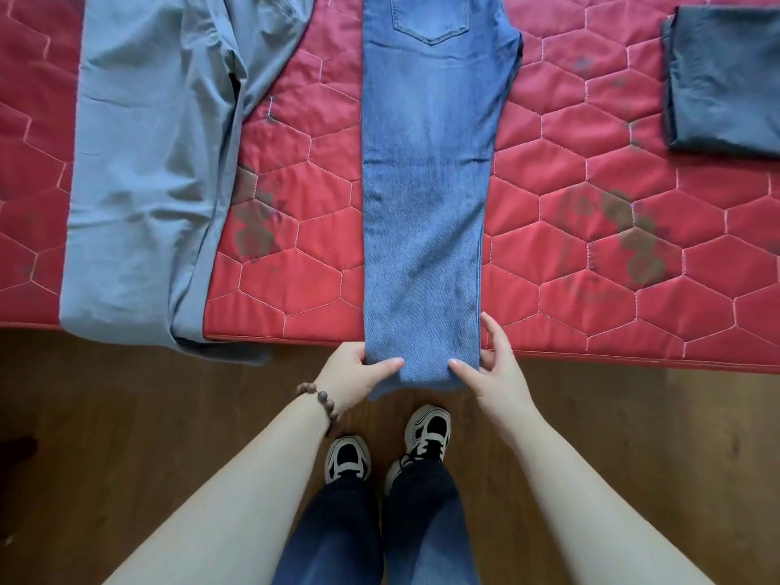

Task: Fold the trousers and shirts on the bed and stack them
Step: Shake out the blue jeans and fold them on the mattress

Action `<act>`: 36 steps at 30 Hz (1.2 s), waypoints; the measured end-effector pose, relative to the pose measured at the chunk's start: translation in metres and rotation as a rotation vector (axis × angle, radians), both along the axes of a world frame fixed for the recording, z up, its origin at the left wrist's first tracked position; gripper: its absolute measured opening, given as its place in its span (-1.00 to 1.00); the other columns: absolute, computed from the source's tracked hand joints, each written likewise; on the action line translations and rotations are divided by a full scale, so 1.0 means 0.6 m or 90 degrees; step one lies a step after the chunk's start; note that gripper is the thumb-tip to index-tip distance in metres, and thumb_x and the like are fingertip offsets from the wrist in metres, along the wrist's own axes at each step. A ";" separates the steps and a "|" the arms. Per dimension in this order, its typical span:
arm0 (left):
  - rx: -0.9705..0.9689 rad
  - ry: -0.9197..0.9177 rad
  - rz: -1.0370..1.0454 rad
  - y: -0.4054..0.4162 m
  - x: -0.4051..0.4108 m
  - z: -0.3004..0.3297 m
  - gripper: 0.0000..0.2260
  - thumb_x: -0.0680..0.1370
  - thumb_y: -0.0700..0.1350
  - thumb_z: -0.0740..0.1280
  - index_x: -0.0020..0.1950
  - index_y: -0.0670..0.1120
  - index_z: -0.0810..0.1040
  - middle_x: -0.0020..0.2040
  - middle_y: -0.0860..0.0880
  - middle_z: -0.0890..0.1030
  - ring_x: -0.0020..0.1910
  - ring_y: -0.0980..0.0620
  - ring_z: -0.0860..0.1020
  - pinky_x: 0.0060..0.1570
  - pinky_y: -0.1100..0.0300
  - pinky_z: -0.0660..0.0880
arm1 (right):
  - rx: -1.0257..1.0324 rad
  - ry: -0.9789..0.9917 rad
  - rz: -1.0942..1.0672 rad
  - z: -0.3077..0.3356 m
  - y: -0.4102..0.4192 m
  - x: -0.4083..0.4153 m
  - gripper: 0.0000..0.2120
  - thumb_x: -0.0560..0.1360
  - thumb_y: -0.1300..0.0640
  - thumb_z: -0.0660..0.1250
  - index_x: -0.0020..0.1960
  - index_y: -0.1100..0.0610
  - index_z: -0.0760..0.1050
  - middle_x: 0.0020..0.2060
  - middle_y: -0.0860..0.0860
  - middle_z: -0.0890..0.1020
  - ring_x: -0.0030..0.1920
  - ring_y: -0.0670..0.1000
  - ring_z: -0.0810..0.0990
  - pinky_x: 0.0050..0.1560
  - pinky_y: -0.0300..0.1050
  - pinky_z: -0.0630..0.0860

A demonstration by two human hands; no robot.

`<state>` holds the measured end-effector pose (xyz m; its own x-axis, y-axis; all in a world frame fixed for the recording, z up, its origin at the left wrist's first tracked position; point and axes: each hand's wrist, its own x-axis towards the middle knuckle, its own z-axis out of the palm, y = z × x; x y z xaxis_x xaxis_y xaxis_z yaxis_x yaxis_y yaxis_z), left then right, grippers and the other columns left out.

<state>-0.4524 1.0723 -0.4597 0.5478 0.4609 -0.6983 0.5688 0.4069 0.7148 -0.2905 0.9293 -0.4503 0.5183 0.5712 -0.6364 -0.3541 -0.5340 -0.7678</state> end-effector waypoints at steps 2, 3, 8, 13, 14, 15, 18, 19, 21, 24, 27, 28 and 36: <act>-0.035 0.004 0.001 -0.006 -0.009 0.000 -0.94 0.49 -0.11 0.45 -0.06 -0.05 0.68 -0.10 0.03 0.72 -0.06 0.10 0.67 -0.08 0.24 0.57 | -0.025 -0.028 0.017 0.001 -0.009 -0.005 -0.41 0.46 0.26 0.42 0.38 -0.13 0.34 -0.03 -0.06 0.68 -0.04 -0.12 0.67 -0.14 -0.31 0.55; -0.061 0.006 0.008 -0.009 -0.014 0.001 -0.93 0.49 -0.10 0.44 -0.06 -0.07 0.68 -0.10 0.03 0.72 -0.06 0.10 0.67 -0.08 0.27 0.56 | -0.043 -0.032 0.025 0.002 -0.013 -0.006 -0.48 0.46 0.22 0.42 0.34 -0.10 0.39 -0.06 -0.05 0.69 -0.07 -0.11 0.68 -0.17 -0.31 0.55; -0.174 0.034 0.002 -0.023 -0.035 0.016 -0.78 0.57 -0.06 0.34 -0.13 -0.18 0.65 -0.15 -0.08 0.71 -0.18 0.07 0.67 -0.22 0.30 0.54 | -0.127 0.017 0.011 0.005 -0.040 -0.017 -0.76 0.49 0.10 0.42 0.13 0.06 0.51 -0.08 0.10 0.70 -0.06 0.06 0.68 -0.03 -0.03 0.58; -0.294 0.055 0.018 -0.043 -0.050 0.037 -0.70 0.59 -0.11 0.31 0.07 -0.38 0.52 -0.43 -0.02 0.43 -0.43 0.05 0.37 -0.05 0.03 0.37 | -0.132 0.148 0.014 0.025 -0.068 -0.030 -0.81 0.53 0.06 0.36 0.01 0.18 0.61 -0.03 0.11 0.71 -0.05 0.04 0.69 -0.10 -0.07 0.60; -0.302 0.057 0.033 -0.046 -0.052 0.040 -0.67 0.59 -0.13 0.31 0.11 -0.42 0.50 -0.34 -0.11 0.44 -0.32 -0.04 0.38 -0.02 -0.03 0.34 | -0.137 0.183 0.021 0.030 -0.073 -0.032 -0.81 0.54 0.06 0.35 0.03 0.18 0.62 -0.03 0.09 0.71 -0.03 0.05 0.69 -0.12 -0.09 0.62; -0.309 0.059 0.044 -0.049 -0.054 0.047 -0.68 0.58 -0.14 0.32 0.12 -0.42 0.50 -0.20 -0.18 0.45 -0.18 -0.11 0.37 0.00 -0.05 0.37 | -0.143 0.211 0.026 0.035 -0.078 -0.035 -0.81 0.54 0.08 0.35 0.04 0.18 0.62 -0.03 0.09 0.71 -0.01 0.07 0.69 -0.08 -0.05 0.63; -0.303 0.046 0.056 -0.054 -0.060 0.059 -0.79 0.57 -0.17 0.33 0.08 -0.31 0.58 0.02 -0.21 0.55 -0.06 -0.18 0.48 0.02 0.05 0.51 | -0.155 0.224 0.034 0.048 -0.090 -0.043 -0.82 0.55 0.12 0.34 0.05 0.20 0.62 -0.02 0.14 0.70 0.04 0.14 0.67 0.09 0.10 0.56; -0.289 0.035 0.057 -0.055 -0.063 0.060 -0.82 0.57 -0.18 0.33 0.06 -0.29 0.59 0.02 -0.20 0.62 -0.08 -0.16 0.59 0.00 0.09 0.57 | -0.147 0.220 0.029 0.055 -0.092 -0.044 -0.83 0.55 0.13 0.34 0.04 0.21 0.62 -0.03 0.14 0.70 0.01 0.14 0.68 0.03 0.07 0.58; -0.269 0.027 0.074 -0.060 -0.067 0.064 -0.87 0.57 -0.21 0.32 -0.01 -0.27 0.61 -0.16 -0.15 0.70 -0.20 -0.03 0.68 -0.24 0.19 0.62 | -0.129 0.213 0.006 0.067 -0.094 -0.050 -0.82 0.54 0.14 0.35 -0.01 0.27 0.60 -0.09 0.16 0.70 -0.13 0.11 0.69 -0.17 -0.06 0.64; -0.228 0.097 0.083 -0.076 -0.068 0.070 -0.89 0.58 -0.26 0.31 -0.09 -0.28 0.58 -0.15 -0.22 0.68 -0.25 -0.06 0.68 -0.30 0.13 0.63 | -0.200 0.160 -0.005 0.075 -0.097 -0.074 -0.84 0.53 0.23 0.36 -0.12 0.30 0.42 -0.15 0.28 0.62 -0.27 0.12 0.67 -0.29 -0.05 0.63; -0.114 0.102 0.094 -0.087 -0.071 0.076 -0.86 0.55 -0.24 0.36 0.09 -0.17 0.51 -0.13 -0.23 0.68 -0.27 -0.03 0.69 -0.36 0.13 0.61 | -0.175 0.080 -0.032 0.087 -0.098 -0.090 -0.77 0.51 0.26 0.38 0.12 0.18 0.40 -0.17 0.27 0.65 -0.30 0.08 0.66 -0.34 -0.08 0.59; -0.085 0.080 0.107 -0.086 -0.074 0.081 -0.73 0.53 -0.23 0.37 0.20 -0.05 0.46 -0.20 -0.19 0.69 -0.31 -0.04 0.68 -0.39 0.18 0.58 | -0.132 0.079 -0.048 0.094 -0.098 -0.090 -0.61 0.51 0.26 0.37 0.26 -0.02 0.37 -0.21 0.24 0.67 -0.32 0.06 0.65 -0.35 -0.10 0.57; -0.095 0.000 0.055 -0.038 -0.083 0.160 -0.58 0.53 -0.34 0.09 0.09 -0.01 0.68 -0.12 -0.01 0.65 -0.16 0.02 0.51 -0.10 0.27 0.44 | -0.023 0.164 -0.053 0.168 -0.074 -0.058 -0.71 0.58 0.36 0.15 0.01 0.18 0.65 0.00 0.20 0.68 -0.03 0.07 0.68 -0.07 -0.15 0.60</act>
<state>-0.5021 1.0495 -0.3640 0.5100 0.3975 -0.7628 0.5275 0.5559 0.6424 -0.3251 0.8847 -0.3496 0.3802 0.5081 -0.7729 -0.5794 -0.5204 -0.6272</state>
